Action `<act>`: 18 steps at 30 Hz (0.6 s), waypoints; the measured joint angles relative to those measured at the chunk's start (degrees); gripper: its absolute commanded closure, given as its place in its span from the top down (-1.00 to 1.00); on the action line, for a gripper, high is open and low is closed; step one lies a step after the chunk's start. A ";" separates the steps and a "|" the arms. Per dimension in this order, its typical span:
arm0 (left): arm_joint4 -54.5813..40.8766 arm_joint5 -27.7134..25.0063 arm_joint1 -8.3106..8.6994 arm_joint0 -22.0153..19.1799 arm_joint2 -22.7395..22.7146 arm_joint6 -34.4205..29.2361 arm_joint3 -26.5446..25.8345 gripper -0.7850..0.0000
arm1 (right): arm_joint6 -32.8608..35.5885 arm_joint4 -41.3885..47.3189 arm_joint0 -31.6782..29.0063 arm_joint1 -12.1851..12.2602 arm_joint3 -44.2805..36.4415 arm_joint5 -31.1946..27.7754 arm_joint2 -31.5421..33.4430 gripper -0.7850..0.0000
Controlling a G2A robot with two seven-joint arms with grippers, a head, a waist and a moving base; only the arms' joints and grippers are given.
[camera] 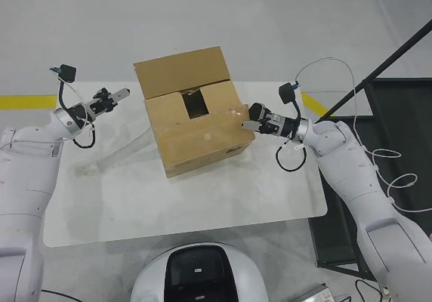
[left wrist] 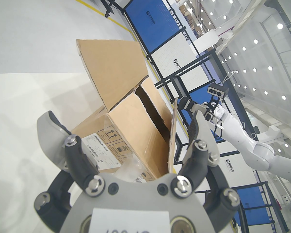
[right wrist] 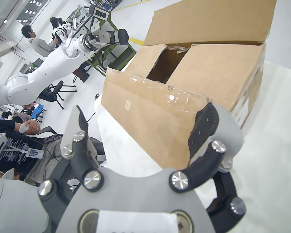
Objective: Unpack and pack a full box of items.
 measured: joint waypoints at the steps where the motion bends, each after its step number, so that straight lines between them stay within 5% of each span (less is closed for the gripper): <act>1: 0.00 0.00 0.00 0.00 0.00 0.00 0.00 1.00 | -0.60 -0.66 -0.23 0.12 -0.61 0.40 0.36 1.00; 8: 0.00 0.00 0.00 0.00 0.00 0.00 0.00 1.00 | -7.00 -11.60 -1.04 1.03 -0.83 0.40 3.10 1.00; 18: 0.00 0.00 0.00 0.00 0.00 0.00 0.00 1.00 | -13.00 -16.08 1.90 -0.80 3.44 -0.24 -3.46 1.00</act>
